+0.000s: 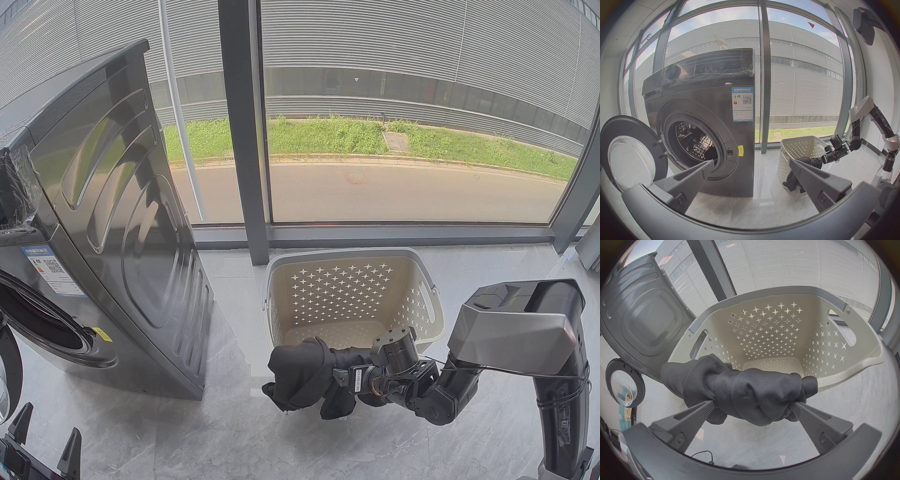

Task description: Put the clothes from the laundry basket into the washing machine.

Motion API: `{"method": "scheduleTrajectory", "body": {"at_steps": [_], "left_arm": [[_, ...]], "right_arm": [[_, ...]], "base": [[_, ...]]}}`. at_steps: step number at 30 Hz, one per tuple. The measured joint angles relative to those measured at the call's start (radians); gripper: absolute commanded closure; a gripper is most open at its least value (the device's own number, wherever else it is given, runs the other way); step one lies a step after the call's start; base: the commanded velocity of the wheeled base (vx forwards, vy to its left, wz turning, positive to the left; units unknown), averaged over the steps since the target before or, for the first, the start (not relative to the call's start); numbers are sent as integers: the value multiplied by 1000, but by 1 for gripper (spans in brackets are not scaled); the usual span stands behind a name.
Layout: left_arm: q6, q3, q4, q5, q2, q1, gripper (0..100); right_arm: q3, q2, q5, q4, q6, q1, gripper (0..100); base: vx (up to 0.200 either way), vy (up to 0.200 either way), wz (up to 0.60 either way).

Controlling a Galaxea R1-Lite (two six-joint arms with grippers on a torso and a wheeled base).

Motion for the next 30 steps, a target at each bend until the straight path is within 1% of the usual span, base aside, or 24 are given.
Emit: {"method": "scheduleTrajectory", "body": {"at_steps": [12, 16, 17, 30], "left_arm": [[0, 0, 0, -1, 0, 0, 0], [0, 0, 0, -1, 0, 0, 0], [0, 0, 0, 0, 0, 0, 0], [0, 0, 0, 0, 0, 0, 0]], "right_arm": [[-11, 6, 0, -11, 3, -14, 0], [-13, 8, 0, -42, 2, -15, 0], [-13, 8, 0, -42, 3, -15, 100], [-12, 20, 1, -70, 3, -10, 100]], "base": [[0, 0, 0], [0, 0, 0], [0, 0, 0], [0, 0, 0]]}}
